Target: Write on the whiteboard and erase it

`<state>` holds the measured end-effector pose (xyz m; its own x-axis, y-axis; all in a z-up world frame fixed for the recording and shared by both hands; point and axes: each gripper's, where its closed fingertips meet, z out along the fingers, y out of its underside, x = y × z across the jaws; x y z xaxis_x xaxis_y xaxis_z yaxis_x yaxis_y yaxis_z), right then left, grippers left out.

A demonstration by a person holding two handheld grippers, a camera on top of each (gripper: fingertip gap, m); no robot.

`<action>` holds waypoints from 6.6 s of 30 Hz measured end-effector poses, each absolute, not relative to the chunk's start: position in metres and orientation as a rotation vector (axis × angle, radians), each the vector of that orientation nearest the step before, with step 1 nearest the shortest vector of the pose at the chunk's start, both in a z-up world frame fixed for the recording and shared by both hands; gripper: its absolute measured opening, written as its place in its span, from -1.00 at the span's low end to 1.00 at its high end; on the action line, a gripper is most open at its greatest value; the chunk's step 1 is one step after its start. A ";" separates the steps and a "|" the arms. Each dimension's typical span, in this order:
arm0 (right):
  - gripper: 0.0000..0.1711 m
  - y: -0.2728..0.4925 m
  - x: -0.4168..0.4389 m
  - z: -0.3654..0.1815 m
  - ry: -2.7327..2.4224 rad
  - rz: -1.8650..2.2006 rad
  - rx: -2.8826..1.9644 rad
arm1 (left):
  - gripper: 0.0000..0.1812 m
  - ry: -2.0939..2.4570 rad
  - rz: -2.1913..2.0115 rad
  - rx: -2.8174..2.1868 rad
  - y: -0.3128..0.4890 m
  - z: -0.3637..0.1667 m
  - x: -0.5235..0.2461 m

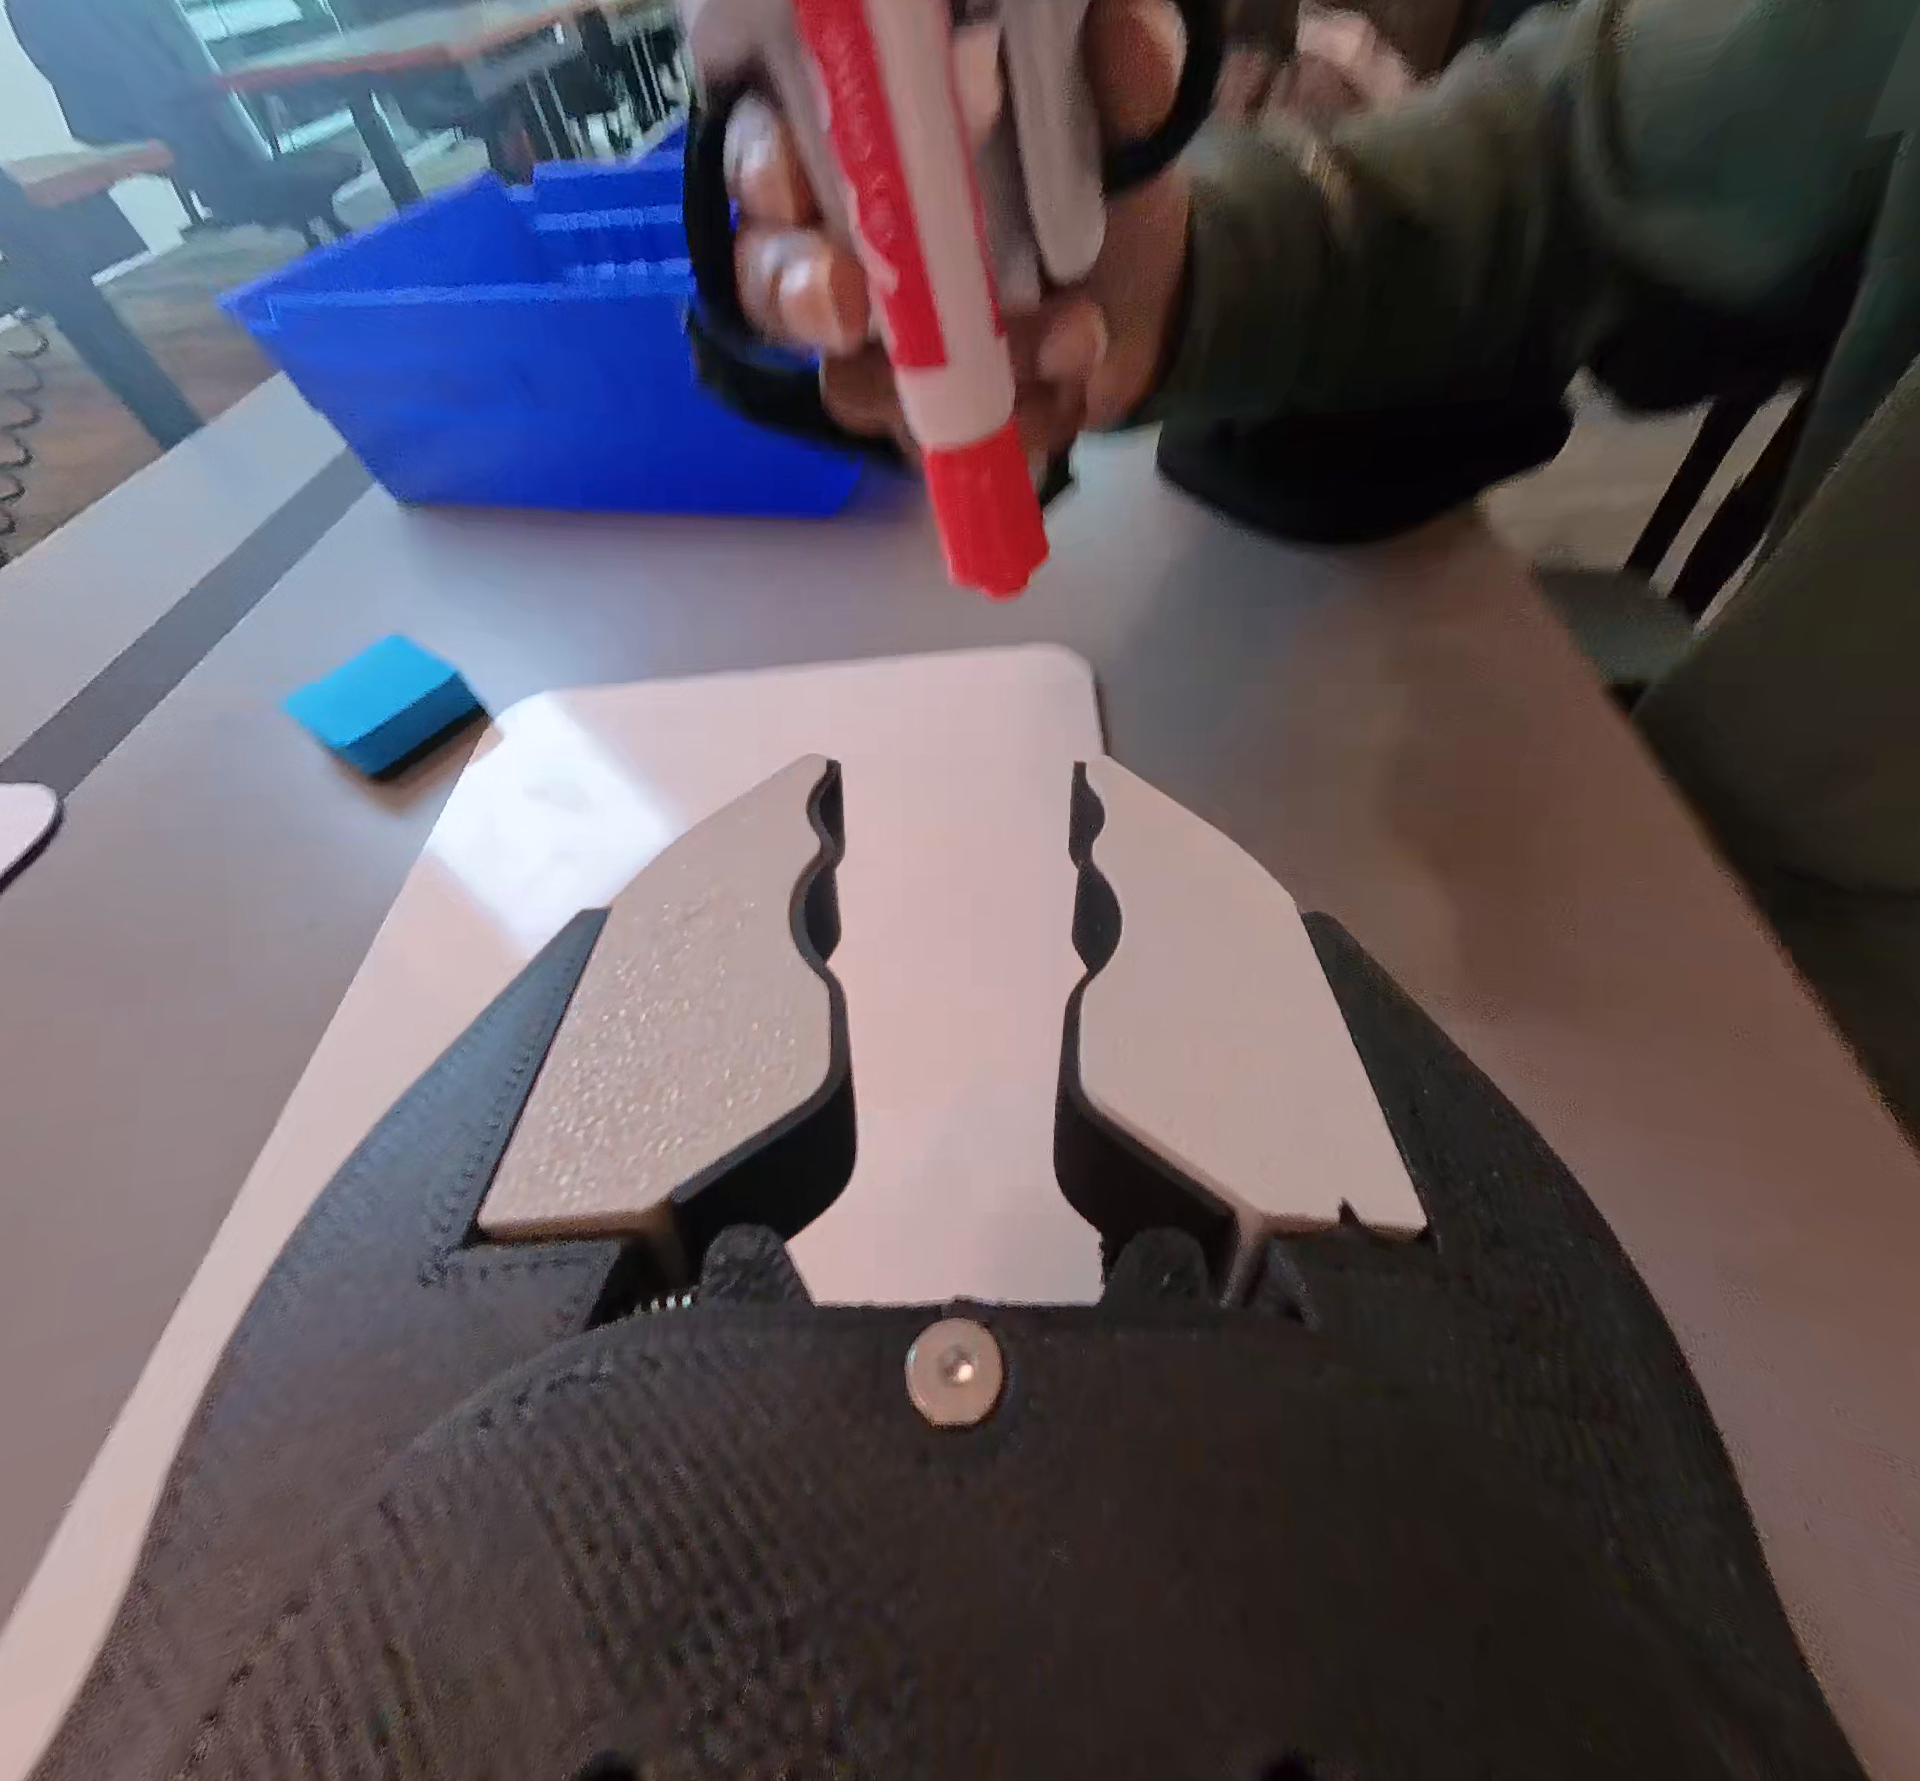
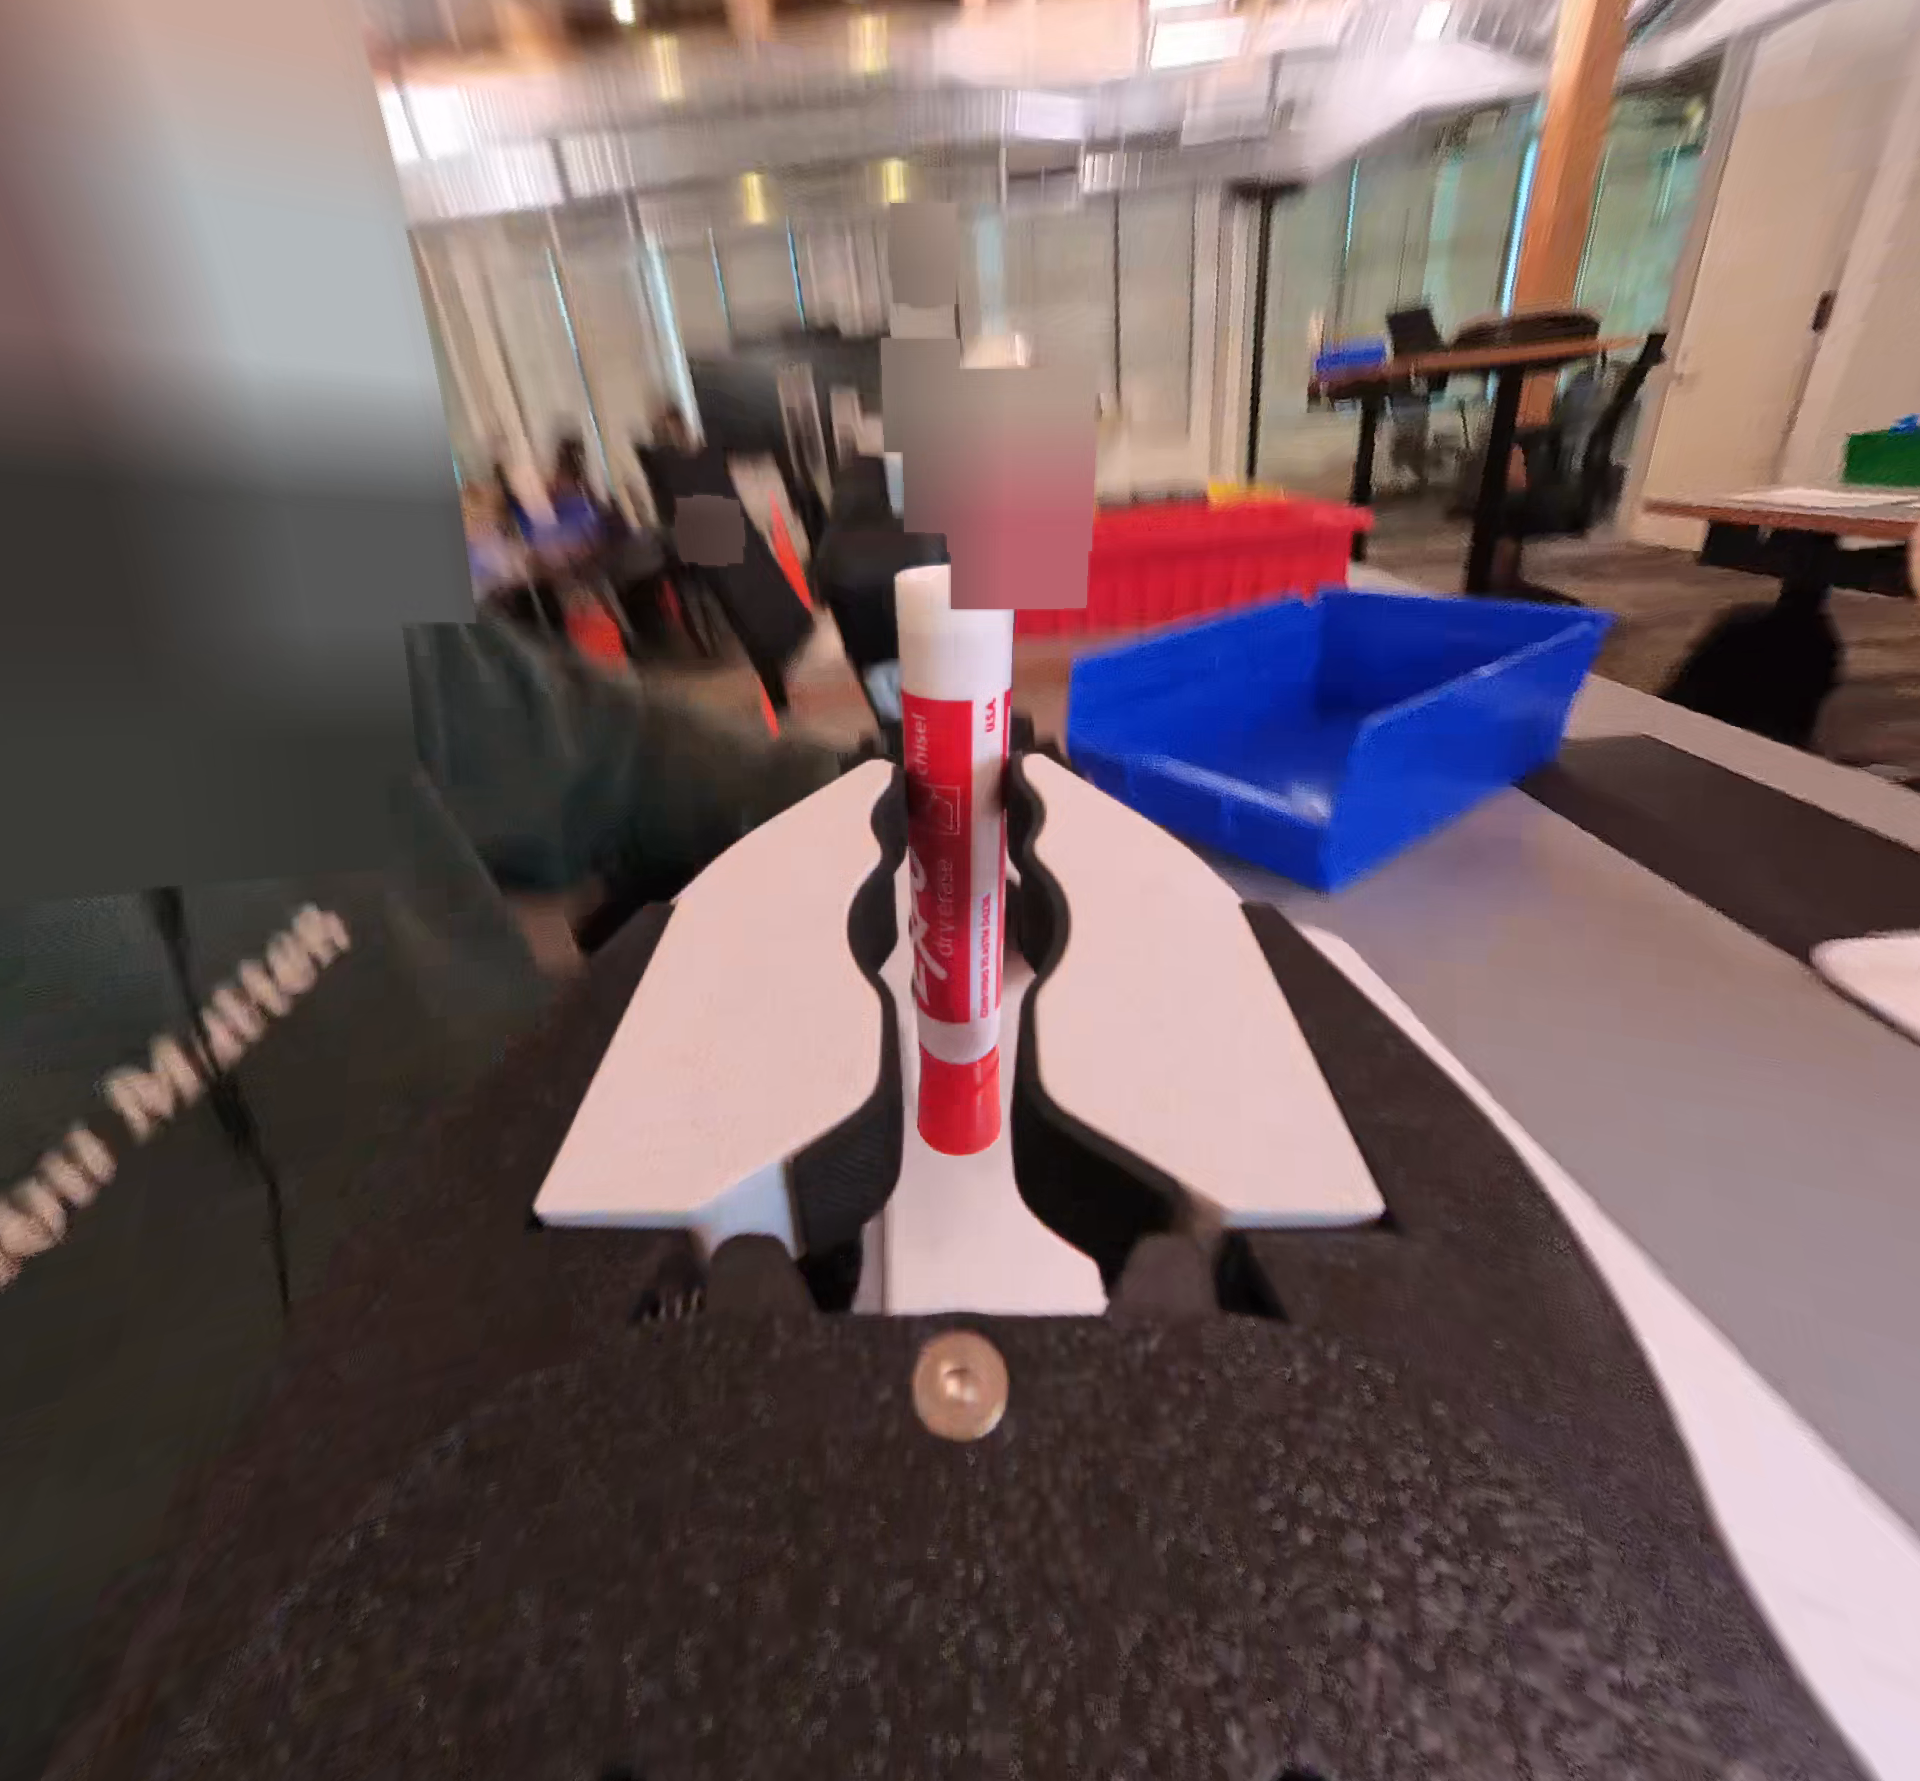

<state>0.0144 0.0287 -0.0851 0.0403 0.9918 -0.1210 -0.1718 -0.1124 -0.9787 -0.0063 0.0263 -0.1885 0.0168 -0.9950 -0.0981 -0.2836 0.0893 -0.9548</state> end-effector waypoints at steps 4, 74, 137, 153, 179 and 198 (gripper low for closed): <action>-0.79 0.045 0.005 -0.078 -0.659 1.662 -1.140 | -0.53 1.285 -1.197 -1.313 0.012 -0.156 0.006; -0.76 0.049 -0.016 -0.139 -1.053 1.241 -1.406 | -0.79 1.223 -1.356 -1.573 0.032 -0.183 -0.016; -0.77 0.037 -0.027 -0.143 -1.032 1.269 -1.363 | -0.79 1.346 -1.329 -1.502 0.027 -0.182 -0.024; -0.78 0.038 -0.019 -0.110 -0.997 1.356 -1.296 | -0.79 1.231 -1.406 -1.408 0.028 -0.146 -0.021; -0.78 0.037 -0.015 -0.110 -0.926 1.423 -1.230 | -0.81 1.089 -1.478 -1.358 0.030 -0.138 -0.017; -0.79 0.027 -0.008 -0.082 -1.005 1.382 -1.136 | -0.81 1.006 -1.634 -1.312 0.022 -0.111 -0.012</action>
<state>-0.0080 0.0273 -0.0817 -0.0146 0.9937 -0.1112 -0.2005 -0.1119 -0.9733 -0.0123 0.0224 -0.1111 -0.1477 -0.9239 0.3529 0.1012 -0.3691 -0.9239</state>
